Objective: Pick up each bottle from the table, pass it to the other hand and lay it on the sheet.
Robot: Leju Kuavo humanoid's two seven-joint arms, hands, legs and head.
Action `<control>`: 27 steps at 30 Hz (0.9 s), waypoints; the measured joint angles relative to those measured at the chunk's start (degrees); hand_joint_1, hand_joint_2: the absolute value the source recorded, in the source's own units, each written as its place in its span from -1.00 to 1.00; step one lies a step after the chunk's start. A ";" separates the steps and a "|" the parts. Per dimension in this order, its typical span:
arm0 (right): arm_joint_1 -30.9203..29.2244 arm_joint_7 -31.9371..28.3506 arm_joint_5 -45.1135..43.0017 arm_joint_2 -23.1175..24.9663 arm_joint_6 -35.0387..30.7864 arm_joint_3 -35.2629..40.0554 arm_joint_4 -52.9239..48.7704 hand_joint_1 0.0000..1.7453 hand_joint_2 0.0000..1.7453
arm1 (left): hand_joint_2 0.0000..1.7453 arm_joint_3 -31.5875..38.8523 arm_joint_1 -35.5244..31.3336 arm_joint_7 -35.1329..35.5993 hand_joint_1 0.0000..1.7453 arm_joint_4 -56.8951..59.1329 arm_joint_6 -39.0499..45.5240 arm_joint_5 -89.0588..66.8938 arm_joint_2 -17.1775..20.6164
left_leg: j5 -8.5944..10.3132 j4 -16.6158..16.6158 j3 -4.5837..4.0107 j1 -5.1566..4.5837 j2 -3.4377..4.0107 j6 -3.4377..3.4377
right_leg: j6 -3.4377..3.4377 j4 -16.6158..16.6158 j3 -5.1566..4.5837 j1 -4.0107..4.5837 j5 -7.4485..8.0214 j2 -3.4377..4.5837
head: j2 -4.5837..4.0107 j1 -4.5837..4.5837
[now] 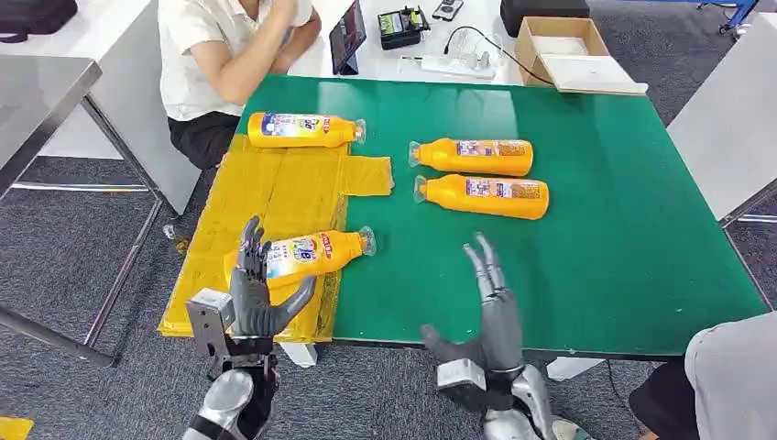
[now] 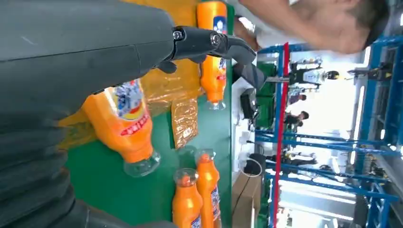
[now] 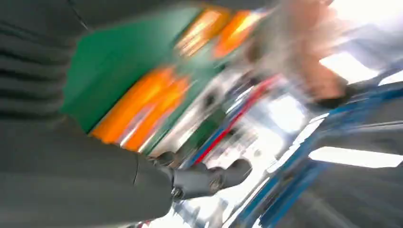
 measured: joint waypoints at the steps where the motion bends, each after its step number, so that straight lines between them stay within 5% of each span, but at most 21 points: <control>1: 0.06 3.37 4.78 -1.49 -0.42 -2.41 1.62 -1.00 1.00 | 1.00 -0.09 1.57 -0.22 -1.00 -1.99 0.53 -0.29 0.42 | -0.03 0.00 0.01 -0.03 0.00 0.06 | 0.01 0.00 0.00 -0.03 0.00 0.00 | 0.00 0.00; 14: -1.58 10.73 17.28 -10.66 -0.44 -16.30 12.82 -1.00 1.00 | 1.00 -0.11 9.49 -1.14 -1.00 -14.24 3.48 1.00 1.90 | 0.00 0.00 -0.02 -0.04 -0.01 0.09 | 0.12 0.04 0.03 -0.06 -0.05 -0.02 | 0.00 0.00; 27: -20.55 10.71 21.59 -8.95 5.61 -12.32 34.68 -1.00 1.00 | 1.00 -3.08 7.69 -1.75 -1.00 -13.96 4.42 0.19 1.90 | 0.13 0.01 0.02 -0.07 0.00 0.14 | 0.22 0.05 0.04 -0.09 0.05 -0.02 | 0.00 -0.02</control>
